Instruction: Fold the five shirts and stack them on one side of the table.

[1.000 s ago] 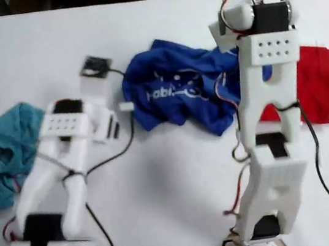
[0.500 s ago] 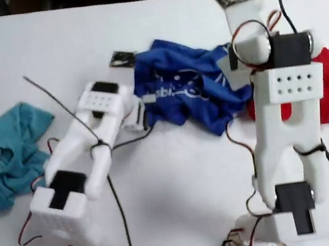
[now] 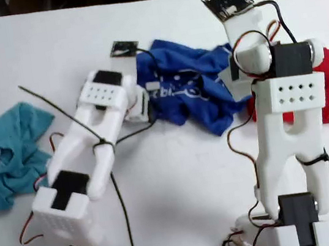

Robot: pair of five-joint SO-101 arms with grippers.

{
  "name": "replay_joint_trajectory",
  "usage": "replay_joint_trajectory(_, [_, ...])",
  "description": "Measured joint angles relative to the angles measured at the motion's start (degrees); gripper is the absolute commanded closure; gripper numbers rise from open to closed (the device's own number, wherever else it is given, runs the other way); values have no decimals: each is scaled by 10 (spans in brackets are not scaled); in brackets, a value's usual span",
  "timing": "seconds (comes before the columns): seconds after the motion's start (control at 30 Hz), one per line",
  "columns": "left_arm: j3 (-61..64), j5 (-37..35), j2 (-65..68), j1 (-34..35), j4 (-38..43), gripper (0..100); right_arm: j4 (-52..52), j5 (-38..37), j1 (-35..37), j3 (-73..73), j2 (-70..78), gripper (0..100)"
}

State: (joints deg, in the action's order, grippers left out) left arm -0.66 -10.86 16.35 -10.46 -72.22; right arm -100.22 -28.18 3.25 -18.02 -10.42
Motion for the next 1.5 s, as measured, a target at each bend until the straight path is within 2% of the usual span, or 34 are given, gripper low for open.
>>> replay_joint_trajectory(0.13, [-2,-17,3,-2,9,770,0,0,0,0,0,741])
replay_joint_trajectory(0.43, [39,-38,4,-5,83,770,0,0,0,0,-1,741])
replay_joint_trajectory(0.73, [26,-52,96,-4,106,779,0,0,0,0,-1,741])
replay_joint_trajectory(0.8, [13,-52,110,-4,106,836,0,0,0,0,-1,741])
replay_joint_trajectory(0.9, [0,-53,120,-8,106,984,0,0,0,0,-1,741])
replay_joint_trajectory(1.1, [-7,-25,121,-8,109,972,0,0,0,0,-1,741])
replay_joint_trajectory(1.27, [-39,-19,124,-4,50,972,0,0,0,0,-1,741])
replay_joint_trajectory(1.5, [-244,83,124,62,-169,972,2,25,0,0,-1,741])
